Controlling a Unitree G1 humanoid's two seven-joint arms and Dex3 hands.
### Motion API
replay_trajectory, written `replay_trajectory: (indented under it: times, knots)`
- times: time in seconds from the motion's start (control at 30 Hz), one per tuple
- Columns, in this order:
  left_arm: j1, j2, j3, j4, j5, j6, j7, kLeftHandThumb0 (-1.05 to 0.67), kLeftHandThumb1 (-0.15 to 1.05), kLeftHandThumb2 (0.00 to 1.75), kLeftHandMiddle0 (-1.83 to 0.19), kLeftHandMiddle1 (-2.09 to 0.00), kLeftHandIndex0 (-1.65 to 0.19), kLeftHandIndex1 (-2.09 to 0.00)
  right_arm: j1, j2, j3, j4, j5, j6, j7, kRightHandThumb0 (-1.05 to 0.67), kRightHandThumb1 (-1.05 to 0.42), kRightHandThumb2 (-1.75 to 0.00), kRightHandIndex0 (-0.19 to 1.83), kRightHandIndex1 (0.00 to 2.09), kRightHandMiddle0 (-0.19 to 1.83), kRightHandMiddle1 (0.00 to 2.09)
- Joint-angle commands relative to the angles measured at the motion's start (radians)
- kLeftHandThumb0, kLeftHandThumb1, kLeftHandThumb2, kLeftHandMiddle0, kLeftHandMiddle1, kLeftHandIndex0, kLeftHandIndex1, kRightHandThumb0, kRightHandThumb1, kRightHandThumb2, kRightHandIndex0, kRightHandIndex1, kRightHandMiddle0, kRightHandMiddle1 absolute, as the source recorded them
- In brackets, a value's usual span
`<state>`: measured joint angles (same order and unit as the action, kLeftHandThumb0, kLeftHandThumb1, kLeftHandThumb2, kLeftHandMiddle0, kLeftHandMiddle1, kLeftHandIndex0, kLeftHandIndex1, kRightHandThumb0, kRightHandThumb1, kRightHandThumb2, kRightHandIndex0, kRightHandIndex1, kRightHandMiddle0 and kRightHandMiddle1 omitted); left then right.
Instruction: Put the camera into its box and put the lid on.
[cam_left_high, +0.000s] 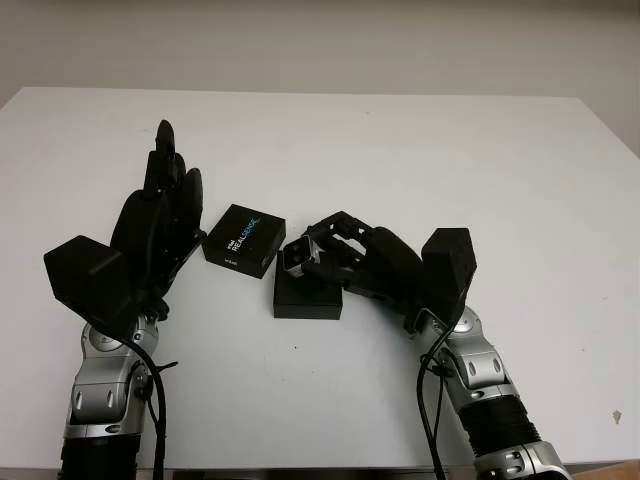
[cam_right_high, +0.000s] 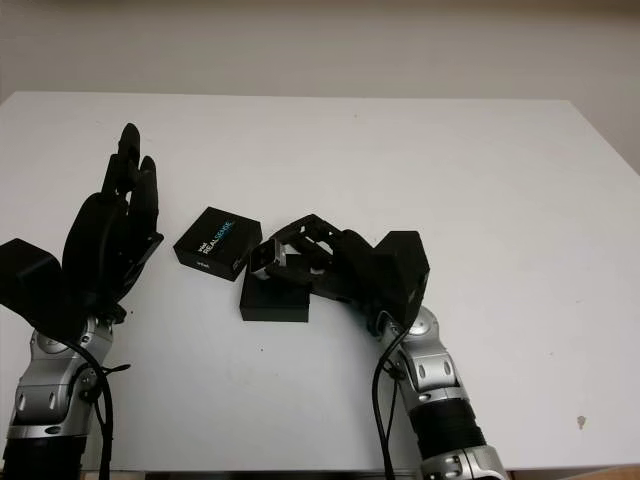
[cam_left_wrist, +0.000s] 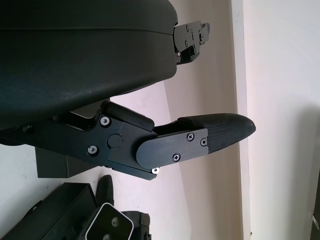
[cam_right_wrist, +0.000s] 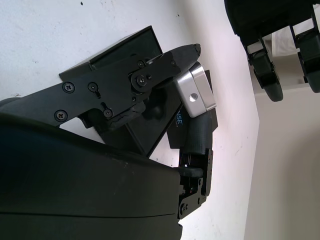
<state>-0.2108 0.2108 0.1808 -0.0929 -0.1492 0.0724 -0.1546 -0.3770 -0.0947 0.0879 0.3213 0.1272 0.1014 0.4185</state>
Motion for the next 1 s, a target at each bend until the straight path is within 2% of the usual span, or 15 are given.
replay_trajectory:
  times: [0.0,0.23,0.43,0.97]
  knots:
    - [0.009,-0.002,0.001,0.008,-0.001,-0.001,0.003,-0.75,1.05,0.61,0.19,0.00,0.19,0.00,-0.018,0.007,-0.003,0.010,-0.002,-0.016,0.000,-0.42,-1.01,-0.05,0.20,0.11,0.31,1.66]
    - [0.010,0.005,0.001,0.010,0.002,-0.003,-0.001,-0.75,1.05,0.63,0.19,0.00,0.19,0.00,-0.017,0.010,0.000,0.023,-0.008,-0.030,0.001,-0.43,-1.01,-0.05,0.20,0.10,0.31,1.66]
    - [0.011,0.003,0.001,0.004,0.000,0.004,0.001,-0.76,1.05,0.62,0.19,0.00,0.19,0.00,-0.013,-0.006,0.014,0.034,-0.044,-0.109,0.014,-0.44,-1.02,-0.06,0.19,0.09,0.30,1.67]
    - [0.008,0.004,0.000,0.005,0.003,0.007,0.005,-0.75,1.05,0.62,0.19,0.00,0.19,0.00,0.009,-0.032,0.027,-0.020,-0.100,-0.151,0.011,-0.41,-1.02,-0.05,0.22,0.09,0.29,1.68]
